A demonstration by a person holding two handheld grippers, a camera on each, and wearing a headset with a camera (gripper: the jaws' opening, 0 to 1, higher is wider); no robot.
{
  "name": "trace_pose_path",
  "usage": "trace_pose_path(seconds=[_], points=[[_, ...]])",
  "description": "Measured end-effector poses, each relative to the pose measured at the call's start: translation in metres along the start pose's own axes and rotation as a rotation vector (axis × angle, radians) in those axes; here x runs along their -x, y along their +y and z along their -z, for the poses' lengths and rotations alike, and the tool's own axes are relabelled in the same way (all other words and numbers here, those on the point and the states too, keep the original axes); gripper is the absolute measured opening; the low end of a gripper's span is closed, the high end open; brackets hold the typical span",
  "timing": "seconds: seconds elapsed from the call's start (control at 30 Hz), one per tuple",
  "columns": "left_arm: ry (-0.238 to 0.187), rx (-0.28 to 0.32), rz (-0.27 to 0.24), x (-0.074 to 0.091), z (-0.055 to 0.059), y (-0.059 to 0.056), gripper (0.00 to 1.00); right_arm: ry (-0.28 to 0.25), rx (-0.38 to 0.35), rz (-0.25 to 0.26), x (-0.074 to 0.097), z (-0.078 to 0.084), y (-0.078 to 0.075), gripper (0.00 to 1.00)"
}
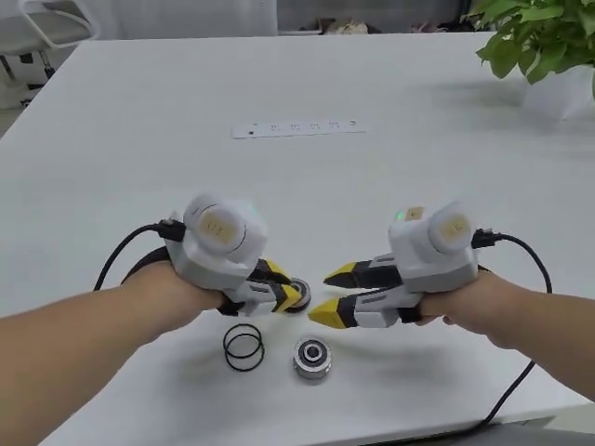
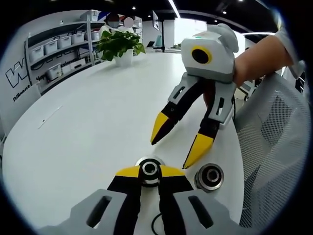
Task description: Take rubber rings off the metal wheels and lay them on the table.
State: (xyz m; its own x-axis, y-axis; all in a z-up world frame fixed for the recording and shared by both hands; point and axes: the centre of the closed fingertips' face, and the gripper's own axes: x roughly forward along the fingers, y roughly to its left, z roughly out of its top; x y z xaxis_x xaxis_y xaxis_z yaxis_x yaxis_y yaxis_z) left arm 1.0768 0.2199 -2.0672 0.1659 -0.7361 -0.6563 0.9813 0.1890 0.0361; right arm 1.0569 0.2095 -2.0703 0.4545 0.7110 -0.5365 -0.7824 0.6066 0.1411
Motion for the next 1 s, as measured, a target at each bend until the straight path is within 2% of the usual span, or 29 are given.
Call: trace_pose_path(seconds=[0.5, 1.0], points=[[0.001, 0.010, -0.007, 0.000, 0.000, 0.000, 0.08, 0.007, 0.013, -0.003, -0.019, -0.005, 0.002, 0.33], [0.004, 0.023, -0.013, 0.000, 0.000, 0.000, 0.08, 0.014, 0.043, 0.041, -0.032, -0.005, 0.001, 0.30]])
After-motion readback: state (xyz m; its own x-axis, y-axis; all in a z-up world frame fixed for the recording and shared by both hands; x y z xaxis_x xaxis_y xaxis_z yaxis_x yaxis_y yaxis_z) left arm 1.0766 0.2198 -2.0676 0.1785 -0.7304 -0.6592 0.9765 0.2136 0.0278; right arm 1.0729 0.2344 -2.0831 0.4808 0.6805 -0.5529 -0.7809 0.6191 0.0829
